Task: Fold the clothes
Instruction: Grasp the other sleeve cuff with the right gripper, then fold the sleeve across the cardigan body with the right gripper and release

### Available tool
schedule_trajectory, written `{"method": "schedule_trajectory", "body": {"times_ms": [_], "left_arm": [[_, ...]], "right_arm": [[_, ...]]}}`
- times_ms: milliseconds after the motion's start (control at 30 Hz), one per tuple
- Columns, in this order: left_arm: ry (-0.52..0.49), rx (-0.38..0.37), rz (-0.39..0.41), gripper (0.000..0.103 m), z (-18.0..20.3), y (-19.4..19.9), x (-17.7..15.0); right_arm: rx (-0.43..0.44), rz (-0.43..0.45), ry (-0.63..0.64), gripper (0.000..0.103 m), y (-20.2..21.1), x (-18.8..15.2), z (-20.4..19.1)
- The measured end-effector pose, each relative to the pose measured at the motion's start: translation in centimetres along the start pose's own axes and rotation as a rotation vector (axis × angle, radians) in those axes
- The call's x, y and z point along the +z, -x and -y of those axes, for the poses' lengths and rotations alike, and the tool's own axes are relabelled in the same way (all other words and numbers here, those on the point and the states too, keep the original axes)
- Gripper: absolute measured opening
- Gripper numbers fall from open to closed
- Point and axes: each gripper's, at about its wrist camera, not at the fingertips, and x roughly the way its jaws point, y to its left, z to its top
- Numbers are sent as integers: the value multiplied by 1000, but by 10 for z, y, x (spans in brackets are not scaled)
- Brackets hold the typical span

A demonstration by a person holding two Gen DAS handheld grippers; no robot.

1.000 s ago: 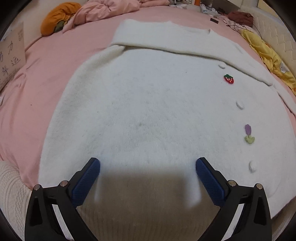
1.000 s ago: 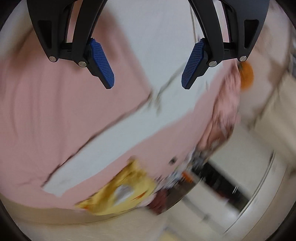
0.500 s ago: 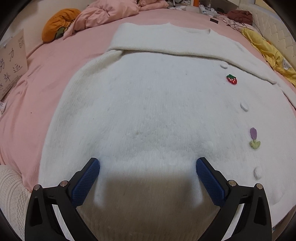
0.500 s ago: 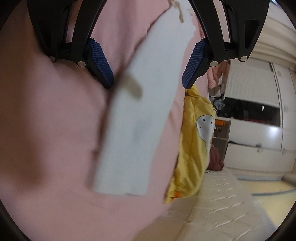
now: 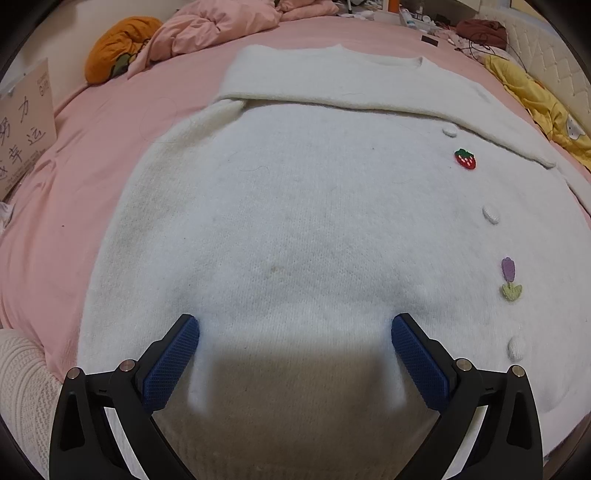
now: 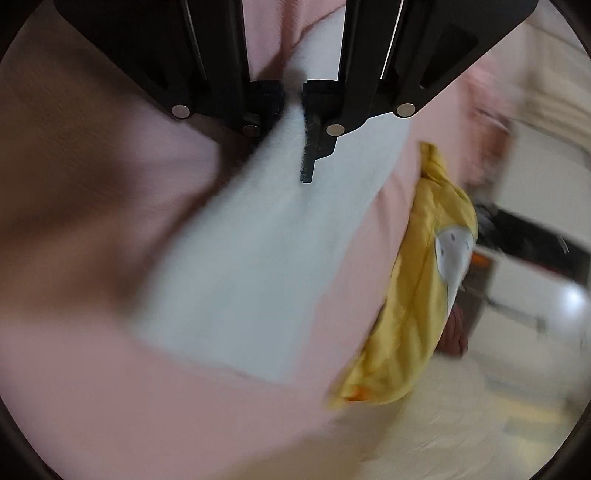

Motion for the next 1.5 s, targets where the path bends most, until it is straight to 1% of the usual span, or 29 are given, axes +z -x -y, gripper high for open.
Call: {"method": "schedule_trajectory", "body": {"times_ms": [100,167,200,267,300,367,467,567,633,733,800,900,933,967,1067,1133,1200,1233,1300,1333,1367,1400,1433,1500], "left_arm": [[-4,1,5,103,-3,-1,2],[-7,2,12,103,-3,0,3],[-8,2,15,103,-4,0,3],[-9,0,34,103,-3,5,5],[-6,-1,53,103,-4,8,6],[9,-4,106,103,-7,19,10],[67,-45,174,103,-20,34,12],[145,-86,228,103,-39,47,12],[197,-94,255,103,-54,53,13],[277,-98,283,103,-77,56,16],[328,-117,281,103,-90,54,18],[361,-133,277,103,-101,50,21],[370,-139,280,103,-104,49,21],[379,-149,285,103,-107,49,22],[407,-169,304,103,-113,52,22],[431,-179,307,103,-120,51,23],[462,-196,300,103,-125,48,22],[477,-204,295,103,-128,47,22],[500,-207,294,103,-133,46,21],[512,-205,297,103,-136,47,20],[522,-205,300,103,-138,48,19],[531,-204,304,103,-141,49,18],[538,-201,307,103,-143,49,18],[541,-194,312,103,-145,50,18]], "right_arm": [[22,20,103,6,17,-6,-47],[22,25,236,6,28,-18,-93],[36,23,321,6,35,-31,-122],[68,7,440,6,42,-56,-168],[93,-8,503,6,44,-75,-198],[139,-47,591,6,44,-115,-244],[186,-92,696,6,39,-174,-301],[217,-144,791,6,23,-245,-357],[239,-202,861,6,12,-304,-389],[259,-273,967,6,-2,-385,-425],[262,-326,1038,6,-14,-439,-444],[221,-414,1138,6,-39,-515,-448],[187,-440,1178,6,-48,-537,-444],[142,-455,1221,6,-56,-555,-438],[82,-430,1312,9,-65,-581,-425],[82,-424,1343,10,-61,-585,-426],[71,-454,1368,16,-63,-587,-431],[61,-463,1392,21,-64,-590,-434],[50,-427,1479,23,-58,-600,-443],[80,-409,1510,34,-53,-606,-445],[121,-390,1537,54,-47,-612,-446],[162,-372,1562,66,-41,-618,-447],[202,-379,1567,85,-37,-622,-447],[277,-421,1530,85,-27,-624,-445]]}}
